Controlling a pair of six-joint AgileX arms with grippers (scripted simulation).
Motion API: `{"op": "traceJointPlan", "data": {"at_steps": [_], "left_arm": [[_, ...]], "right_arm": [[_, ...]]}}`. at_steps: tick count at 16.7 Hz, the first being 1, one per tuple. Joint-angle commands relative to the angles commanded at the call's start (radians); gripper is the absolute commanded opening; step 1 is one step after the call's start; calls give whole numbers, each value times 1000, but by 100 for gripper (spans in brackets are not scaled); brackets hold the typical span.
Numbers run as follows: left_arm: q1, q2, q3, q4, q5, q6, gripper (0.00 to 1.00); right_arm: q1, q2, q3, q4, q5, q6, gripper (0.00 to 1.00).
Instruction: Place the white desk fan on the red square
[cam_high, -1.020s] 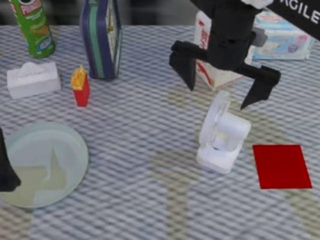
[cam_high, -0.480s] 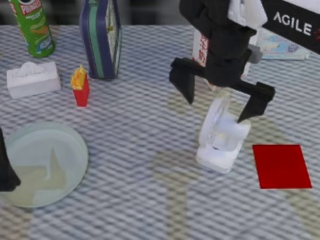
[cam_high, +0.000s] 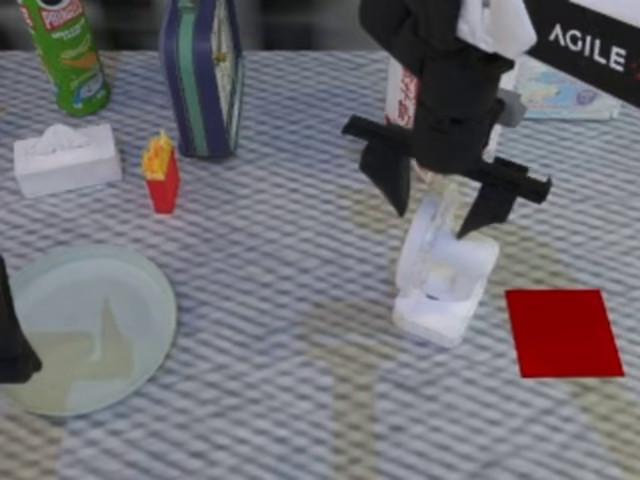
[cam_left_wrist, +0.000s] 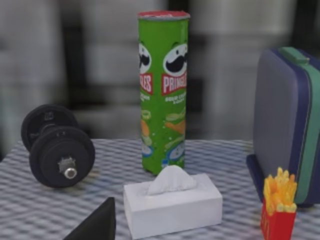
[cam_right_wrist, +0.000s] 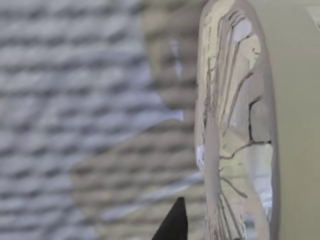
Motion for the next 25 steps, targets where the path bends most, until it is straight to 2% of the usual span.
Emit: {"op": "traceJointPlan", "data": {"at_steps": [5, 6, 15, 22, 25], "left_arm": [[0, 0, 0, 0, 0, 0, 100], [0, 0, 0, 0, 0, 0, 100], [0, 0, 0, 0, 0, 0, 100], [0, 0, 0, 0, 0, 0, 100], [0, 0, 0, 0, 0, 0, 100]], "right_arm": [[0, 0, 0, 0, 0, 0, 2], [0, 0, 0, 0, 0, 0, 0], [-2, -5, 1, -4, 0, 1, 0], [5, 24, 224, -196, 0, 1, 0], [5, 25, 249, -220, 1, -1, 0]]}}
